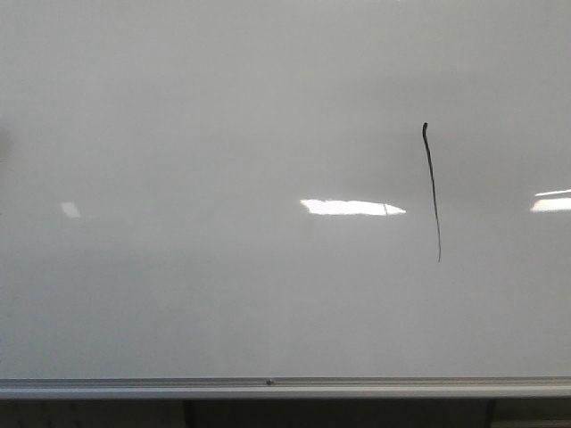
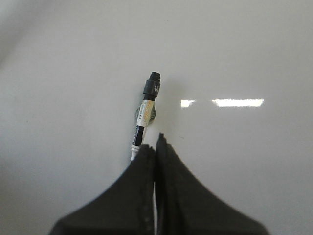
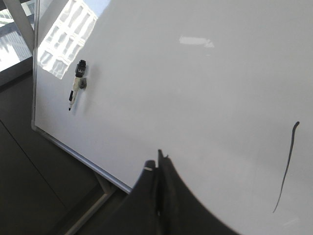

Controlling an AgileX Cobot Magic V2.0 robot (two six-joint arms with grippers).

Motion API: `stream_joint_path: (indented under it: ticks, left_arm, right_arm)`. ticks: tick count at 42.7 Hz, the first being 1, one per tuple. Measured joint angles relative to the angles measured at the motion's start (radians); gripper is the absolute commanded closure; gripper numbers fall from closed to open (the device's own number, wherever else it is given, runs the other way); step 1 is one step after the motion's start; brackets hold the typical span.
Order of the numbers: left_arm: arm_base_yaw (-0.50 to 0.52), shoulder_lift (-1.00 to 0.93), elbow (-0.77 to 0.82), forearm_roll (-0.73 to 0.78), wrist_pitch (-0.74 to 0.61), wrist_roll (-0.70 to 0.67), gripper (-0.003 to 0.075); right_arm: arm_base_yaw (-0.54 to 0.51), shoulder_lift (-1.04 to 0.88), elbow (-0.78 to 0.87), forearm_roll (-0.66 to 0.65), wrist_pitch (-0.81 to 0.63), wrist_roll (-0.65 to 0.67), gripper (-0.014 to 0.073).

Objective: Write number 1 on whiteboard

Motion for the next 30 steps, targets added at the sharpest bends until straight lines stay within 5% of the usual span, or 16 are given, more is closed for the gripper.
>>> stream_joint_path:
  ticks: [15, 30]
  left_arm:
    - [0.0, 0.0, 0.0, 0.0, 0.0, -0.002, 0.0741]
    - [0.0, 0.0, 0.0, 0.0, 0.0, -0.002, 0.0741]
  right_arm:
    - [0.0, -0.005, 0.006, -0.043, -0.019, 0.011, 0.0654]
    - [0.0, -0.208, 0.222, -0.343, -0.287, 0.33, 0.0654]
